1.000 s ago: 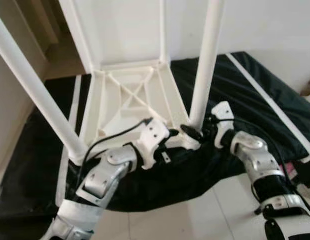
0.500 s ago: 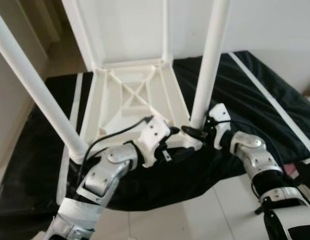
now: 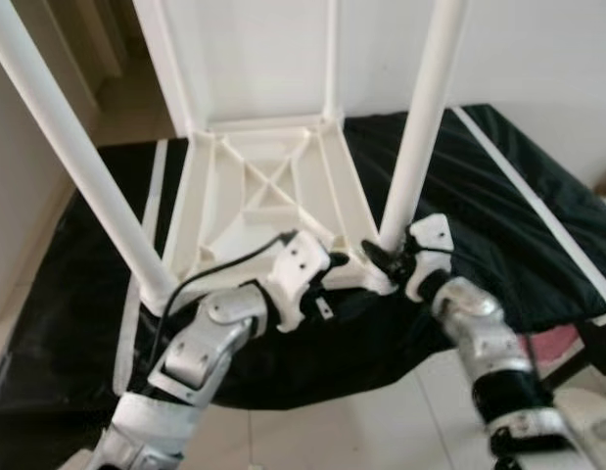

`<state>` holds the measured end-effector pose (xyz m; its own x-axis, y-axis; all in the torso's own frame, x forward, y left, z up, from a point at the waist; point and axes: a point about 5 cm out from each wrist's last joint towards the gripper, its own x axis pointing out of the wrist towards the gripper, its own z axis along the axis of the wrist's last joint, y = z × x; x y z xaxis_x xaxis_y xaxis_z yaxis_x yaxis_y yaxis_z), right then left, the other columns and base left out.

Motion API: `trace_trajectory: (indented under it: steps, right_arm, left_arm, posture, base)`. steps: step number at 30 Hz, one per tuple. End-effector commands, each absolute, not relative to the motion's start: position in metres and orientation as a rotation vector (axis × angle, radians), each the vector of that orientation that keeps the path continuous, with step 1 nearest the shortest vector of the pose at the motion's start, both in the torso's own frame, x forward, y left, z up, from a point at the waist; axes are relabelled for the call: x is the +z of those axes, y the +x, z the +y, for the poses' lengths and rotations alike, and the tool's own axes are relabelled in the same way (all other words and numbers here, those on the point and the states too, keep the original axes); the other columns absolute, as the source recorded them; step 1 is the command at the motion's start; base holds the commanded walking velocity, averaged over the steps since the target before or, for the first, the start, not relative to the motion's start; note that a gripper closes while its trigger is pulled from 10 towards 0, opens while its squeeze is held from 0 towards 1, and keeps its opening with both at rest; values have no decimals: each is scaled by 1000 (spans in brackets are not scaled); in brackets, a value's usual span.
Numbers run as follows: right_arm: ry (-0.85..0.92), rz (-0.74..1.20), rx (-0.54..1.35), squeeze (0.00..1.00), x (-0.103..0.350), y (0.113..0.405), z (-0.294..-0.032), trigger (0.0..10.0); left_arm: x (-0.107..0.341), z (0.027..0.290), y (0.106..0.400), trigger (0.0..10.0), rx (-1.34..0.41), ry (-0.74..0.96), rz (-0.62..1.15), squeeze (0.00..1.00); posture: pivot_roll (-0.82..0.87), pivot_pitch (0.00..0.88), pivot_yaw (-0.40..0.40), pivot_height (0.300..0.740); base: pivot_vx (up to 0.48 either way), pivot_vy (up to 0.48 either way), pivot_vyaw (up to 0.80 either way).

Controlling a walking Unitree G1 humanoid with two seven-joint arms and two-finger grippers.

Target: Building children table

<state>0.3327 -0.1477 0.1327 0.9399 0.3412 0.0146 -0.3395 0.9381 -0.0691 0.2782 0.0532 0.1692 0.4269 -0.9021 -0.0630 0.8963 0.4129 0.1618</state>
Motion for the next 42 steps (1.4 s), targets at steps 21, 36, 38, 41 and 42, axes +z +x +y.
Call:
trace_trajectory:
  steps: [21, 36, 38, 41, 42]
  right_arm:
    - [22, 69, -45, 0, 119, 321, -104, 0]
    - [21, 53, -39, 0, 123, 319, -100, 10000]
    - [22, 47, -29, 0, 124, 319, -99, 10000]
    - [32, 33, -5, 0, 126, 318, -96, 10000]
    - [44, 14, 10, 1000, 129, 316, -98, 10000]
  left_arm:
    - [175, 51, 281, 10000, -1163, 185, -52, 0]
    - [176, 47, 282, 10000, -1176, 181, -58, 0]
    - [176, 47, 282, 10000, -1176, 180, -59, 0]
    - [175, 47, 282, 10000, -1175, 179, -59, 0]
    - [175, 47, 281, 10000, -1176, 179, -58, 0]
  posture:
    - [44, 0, 48, 740]
    - [23, 0, 51, 740]
    - [23, 0, 51, 740]
    - [19, 0, 51, 740]
    - [9, 0, 52, 740]
  base:
    - [0, 0, 0]
    - [0, 0, 0]
    - [0, 0, 0]
    - [0, 0, 0]
    - [0, 0, 0]
